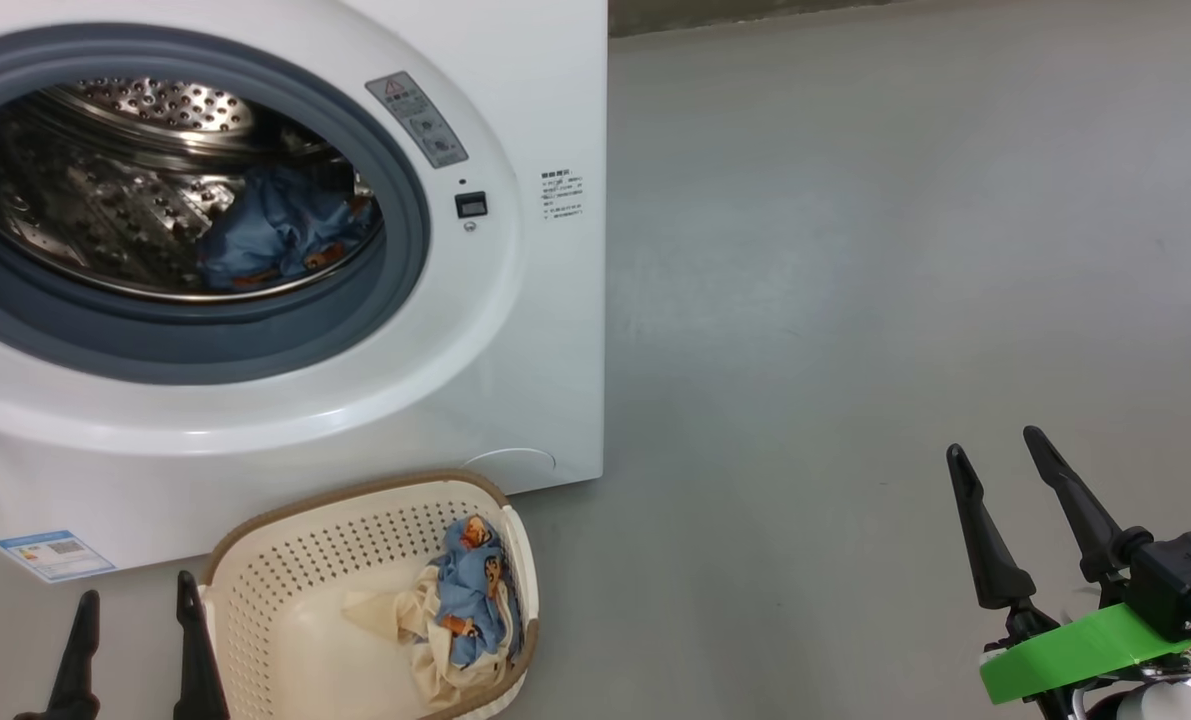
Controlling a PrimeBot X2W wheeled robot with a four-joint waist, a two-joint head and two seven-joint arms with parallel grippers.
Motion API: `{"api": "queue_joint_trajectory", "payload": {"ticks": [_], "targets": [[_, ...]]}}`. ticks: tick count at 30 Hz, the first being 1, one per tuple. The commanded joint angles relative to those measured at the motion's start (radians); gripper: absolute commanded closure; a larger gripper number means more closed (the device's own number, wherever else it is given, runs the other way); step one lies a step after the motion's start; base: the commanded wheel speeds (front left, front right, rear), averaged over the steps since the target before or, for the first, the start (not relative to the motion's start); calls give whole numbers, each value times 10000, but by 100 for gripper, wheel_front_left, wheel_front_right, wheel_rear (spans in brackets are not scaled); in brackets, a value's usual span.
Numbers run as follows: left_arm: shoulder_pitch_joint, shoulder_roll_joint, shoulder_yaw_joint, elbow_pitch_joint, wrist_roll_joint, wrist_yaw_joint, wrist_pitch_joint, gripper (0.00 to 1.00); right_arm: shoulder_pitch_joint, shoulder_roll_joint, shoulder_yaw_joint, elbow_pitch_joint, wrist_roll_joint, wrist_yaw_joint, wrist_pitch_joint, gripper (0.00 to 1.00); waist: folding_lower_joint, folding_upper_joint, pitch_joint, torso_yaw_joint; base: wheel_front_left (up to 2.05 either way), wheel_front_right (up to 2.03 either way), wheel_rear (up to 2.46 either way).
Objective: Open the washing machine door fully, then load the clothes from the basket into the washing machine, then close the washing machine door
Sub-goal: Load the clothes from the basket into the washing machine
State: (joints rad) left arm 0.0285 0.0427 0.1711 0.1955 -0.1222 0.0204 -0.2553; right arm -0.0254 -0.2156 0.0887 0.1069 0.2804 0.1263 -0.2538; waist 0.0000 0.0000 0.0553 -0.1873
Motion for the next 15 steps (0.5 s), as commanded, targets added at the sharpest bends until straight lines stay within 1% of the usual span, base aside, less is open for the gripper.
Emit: {"api": "queue_joint_trajectory", "payload": {"ticks": [1, 9, 15], "targets": [[-33, 78, 282, -342, -22, 96, -65, 0, -27, -112, 94, -275, -114, 44, -80, 0, 0, 0, 18, 15, 0, 0, 0], [-32, 77, 186, -375, -31, 158, -65, 0, -56, -55, 114, -302, -125, 44, -80, 0, 0, 0, 116, 22, 0, 0, 0], [-208, 77, 127, -224, -125, 172, -65, 0, -203, 20, 115, -369, -114, 44, -80, 0, 0, 0, 443, -40, 0, 0, 0]]}}
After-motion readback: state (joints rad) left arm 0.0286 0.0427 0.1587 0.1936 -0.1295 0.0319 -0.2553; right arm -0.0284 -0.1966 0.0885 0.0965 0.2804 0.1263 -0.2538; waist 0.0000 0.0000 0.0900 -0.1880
